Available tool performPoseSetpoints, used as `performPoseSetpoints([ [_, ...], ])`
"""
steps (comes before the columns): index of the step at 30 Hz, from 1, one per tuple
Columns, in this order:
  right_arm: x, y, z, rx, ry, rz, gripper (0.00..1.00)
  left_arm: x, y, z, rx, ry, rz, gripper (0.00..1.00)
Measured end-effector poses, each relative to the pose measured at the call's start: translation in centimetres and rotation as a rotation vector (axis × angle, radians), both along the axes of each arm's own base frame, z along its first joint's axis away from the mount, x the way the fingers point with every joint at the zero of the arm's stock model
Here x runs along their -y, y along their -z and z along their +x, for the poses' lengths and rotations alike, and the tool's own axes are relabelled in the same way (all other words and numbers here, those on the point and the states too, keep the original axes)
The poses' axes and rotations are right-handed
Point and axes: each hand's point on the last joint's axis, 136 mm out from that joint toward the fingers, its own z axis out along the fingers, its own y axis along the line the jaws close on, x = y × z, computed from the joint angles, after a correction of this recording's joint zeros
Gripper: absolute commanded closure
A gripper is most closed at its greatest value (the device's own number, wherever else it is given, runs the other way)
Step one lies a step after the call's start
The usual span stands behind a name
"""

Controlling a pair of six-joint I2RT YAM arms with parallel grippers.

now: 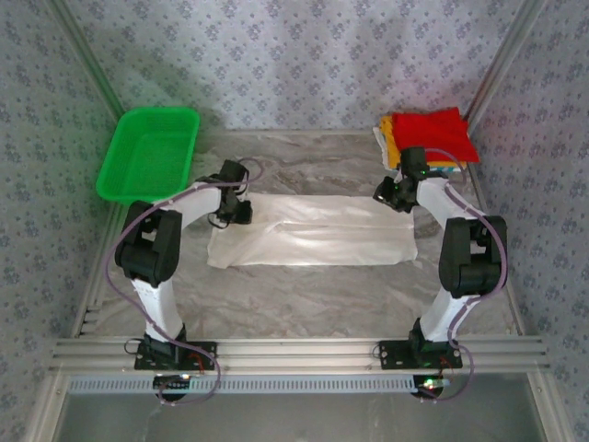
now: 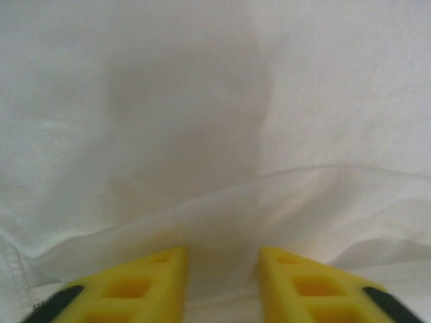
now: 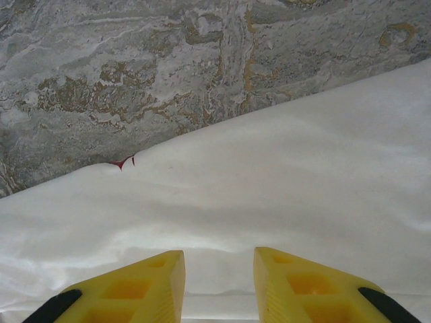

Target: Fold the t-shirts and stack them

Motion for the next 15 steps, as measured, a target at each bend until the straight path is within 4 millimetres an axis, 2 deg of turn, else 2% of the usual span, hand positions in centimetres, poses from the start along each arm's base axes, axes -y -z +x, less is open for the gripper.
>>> performPoseSetpoints([
  [2, 0.0, 0.0, 0.0, 0.001, -0.001, 0.0, 0.65, 0.1, 0.0, 0.0, 0.004, -0.005, 0.003, 0.99],
  [6, 0.0, 0.0, 0.0, 0.0, -0.003, -0.003, 0.65, 0.2, -0.5, -0.2, 0.018, -0.011, 0.029, 1.0],
  [13, 0.3, 0.5, 0.0, -0.013, -0.003, -0.01, 0.65, 0.7, -5.3, -1.2, 0.109, -0.028, 0.054, 1.0],
  [15, 0.4, 0.8, 0.0, -0.021, -0.001, -0.01, 0.65, 1.2, -6.0, -1.8, 0.12, -0.022, 0.059, 1.0],
])
